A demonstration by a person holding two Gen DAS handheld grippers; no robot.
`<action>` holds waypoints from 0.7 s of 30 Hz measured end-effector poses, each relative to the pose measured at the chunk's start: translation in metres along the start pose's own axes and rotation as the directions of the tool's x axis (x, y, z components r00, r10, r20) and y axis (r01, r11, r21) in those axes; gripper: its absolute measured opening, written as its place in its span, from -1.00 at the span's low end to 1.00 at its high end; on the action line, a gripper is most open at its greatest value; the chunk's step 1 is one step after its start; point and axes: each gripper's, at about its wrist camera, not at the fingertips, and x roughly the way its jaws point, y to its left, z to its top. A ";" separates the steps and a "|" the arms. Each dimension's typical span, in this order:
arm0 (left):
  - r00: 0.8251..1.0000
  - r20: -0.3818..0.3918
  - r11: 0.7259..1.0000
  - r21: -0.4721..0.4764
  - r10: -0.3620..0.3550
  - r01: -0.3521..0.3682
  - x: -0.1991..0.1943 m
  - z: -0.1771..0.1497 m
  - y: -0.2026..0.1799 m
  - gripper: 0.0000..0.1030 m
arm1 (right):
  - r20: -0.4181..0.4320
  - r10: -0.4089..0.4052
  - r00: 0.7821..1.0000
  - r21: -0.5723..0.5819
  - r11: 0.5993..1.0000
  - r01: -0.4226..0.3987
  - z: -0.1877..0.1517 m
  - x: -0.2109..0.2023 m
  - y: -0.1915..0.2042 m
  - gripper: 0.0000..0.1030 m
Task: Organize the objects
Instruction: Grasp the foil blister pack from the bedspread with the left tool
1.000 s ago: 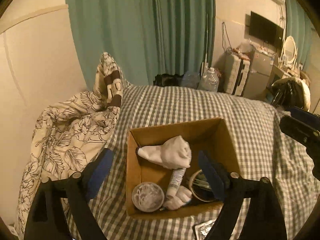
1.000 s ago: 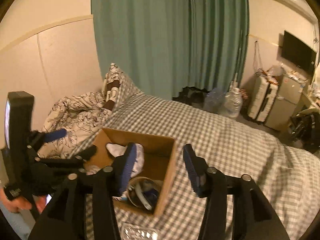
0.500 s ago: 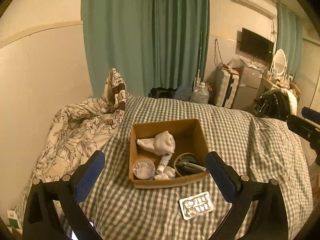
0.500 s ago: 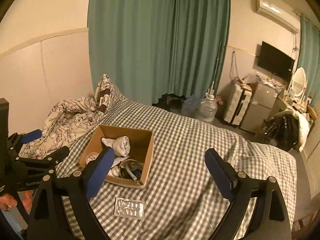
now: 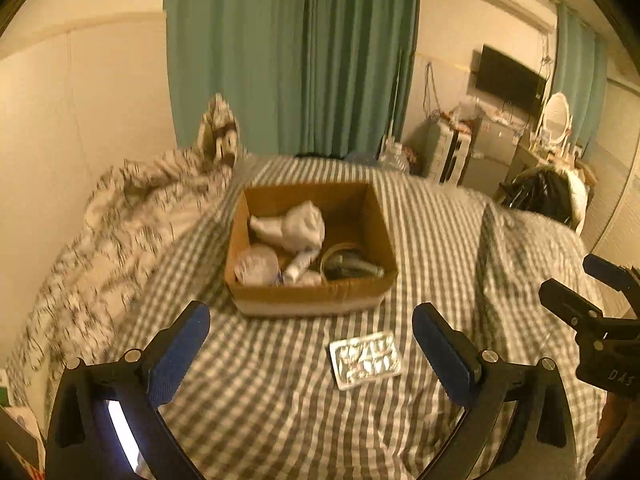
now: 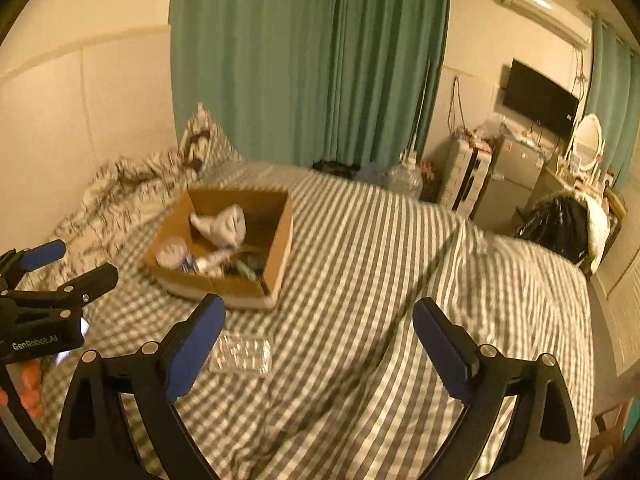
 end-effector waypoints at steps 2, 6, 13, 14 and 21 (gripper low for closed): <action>0.999 -0.032 1.000 0.002 0.008 -0.008 0.014 -0.011 -0.004 1.00 | -0.036 -0.009 0.999 0.001 1.000 0.009 -0.013 0.017 -0.003 0.85; 0.996 -0.089 1.000 -0.006 0.008 -0.008 0.043 -0.031 -0.010 1.00 | -0.070 -0.012 0.997 0.018 1.000 0.014 -0.032 0.043 -0.010 0.85; 0.979 -0.206 1.000 0.020 0.007 -0.003 0.100 -0.062 -0.033 1.00 | -0.156 0.002 0.988 0.054 0.999 0.006 -0.065 0.096 -0.022 0.85; 0.976 -0.219 1.000 0.021 0.006 -0.001 0.106 -0.065 -0.037 1.00 | -0.180 0.014 0.984 0.076 0.997 0.000 -0.070 0.105 -0.027 0.85; 0.943 -0.333 0.999 0.043 -0.014 0.030 0.160 -0.083 -0.063 1.00 | -0.232 0.021 0.973 0.158 0.987 0.016 -0.081 0.127 -0.043 0.85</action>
